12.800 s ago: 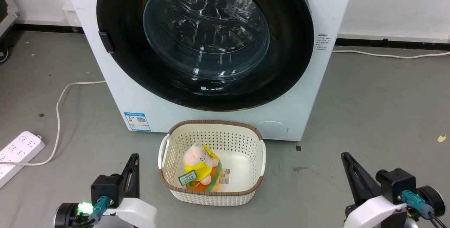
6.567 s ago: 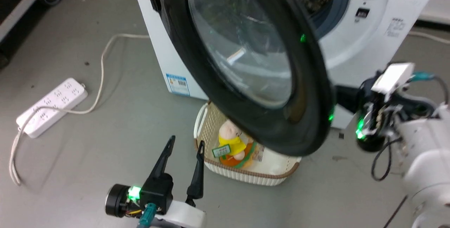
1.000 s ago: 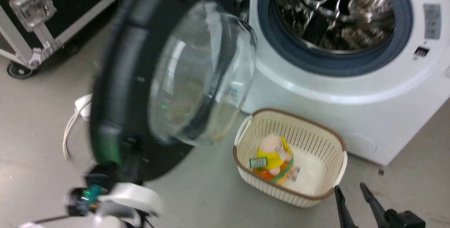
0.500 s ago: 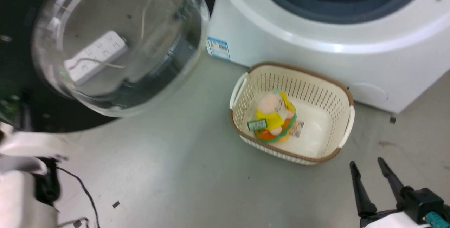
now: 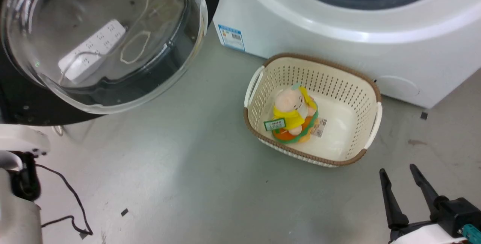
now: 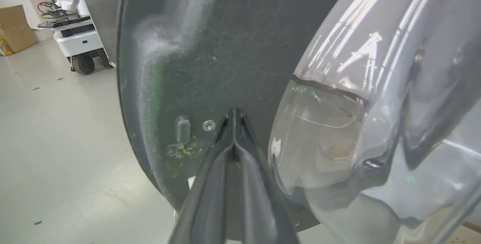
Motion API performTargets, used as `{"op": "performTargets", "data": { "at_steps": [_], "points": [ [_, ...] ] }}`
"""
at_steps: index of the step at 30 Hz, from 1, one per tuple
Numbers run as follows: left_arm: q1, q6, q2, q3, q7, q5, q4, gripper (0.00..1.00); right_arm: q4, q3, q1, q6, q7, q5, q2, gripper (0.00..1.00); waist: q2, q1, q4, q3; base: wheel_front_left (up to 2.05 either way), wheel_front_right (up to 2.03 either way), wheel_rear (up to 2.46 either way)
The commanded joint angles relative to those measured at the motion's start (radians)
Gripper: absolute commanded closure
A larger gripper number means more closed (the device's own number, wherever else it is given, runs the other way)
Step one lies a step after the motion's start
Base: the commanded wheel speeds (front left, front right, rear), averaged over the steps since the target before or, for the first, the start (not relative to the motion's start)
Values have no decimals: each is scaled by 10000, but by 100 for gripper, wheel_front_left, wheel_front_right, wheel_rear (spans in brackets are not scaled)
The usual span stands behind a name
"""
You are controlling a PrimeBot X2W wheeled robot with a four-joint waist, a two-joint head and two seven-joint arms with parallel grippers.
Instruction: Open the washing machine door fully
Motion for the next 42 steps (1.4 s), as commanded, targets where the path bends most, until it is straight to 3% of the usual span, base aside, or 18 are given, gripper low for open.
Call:
{"op": "performTargets", "data": {
  "at_steps": [1, 9, 16, 28, 29, 30, 42],
  "points": [
    [216, -96, -134, -48, -43, 265, -183, 100, 103, -1, -185, 8, -143, 63, 49, 0, 0, -1, -45, -328, 0, 0, 0],
    [1879, -550, -1372, -926, -43, 1201, -1929, 100, 684, -270, -306, 8, -687, 175, 377, 0, 0, -1, -436, -1907, 0, 0, 0],
    [3628, -763, -2401, -2004, -43, 1447, -3294, 100, 868, -189, -182, 8, -984, 262, 541, 0, 0, -1, -1197, -3222, 0, 0, 0],
    [5595, -575, -3038, -3386, -43, 1728, -4389, 100, 862, -245, 177, 8, -1079, 365, 646, 0, 0, -1, -2591, -3984, 0, 0, 0],
    [5686, -477, -3058, -3458, -43, 1741, -4376, 84, 892, -268, 209, 8, -1080, 378, 649, 0, 0, -1, -2688, -4011, 0, 0, 0],
    [5756, -371, -3074, -3515, -43, 1752, -4375, 0, 926, -282, 240, 8, -1082, 389, 651, 0, 0, -1, -2780, -4033, 0, 0, 0],
    [6421, 439, -3128, -3986, -43, 1959, -4765, 0, 1209, -51, 506, 8, -1087, 506, 657, 0, 0, -1, -3380, -4204, 0, 0, 0]
  ]
}}
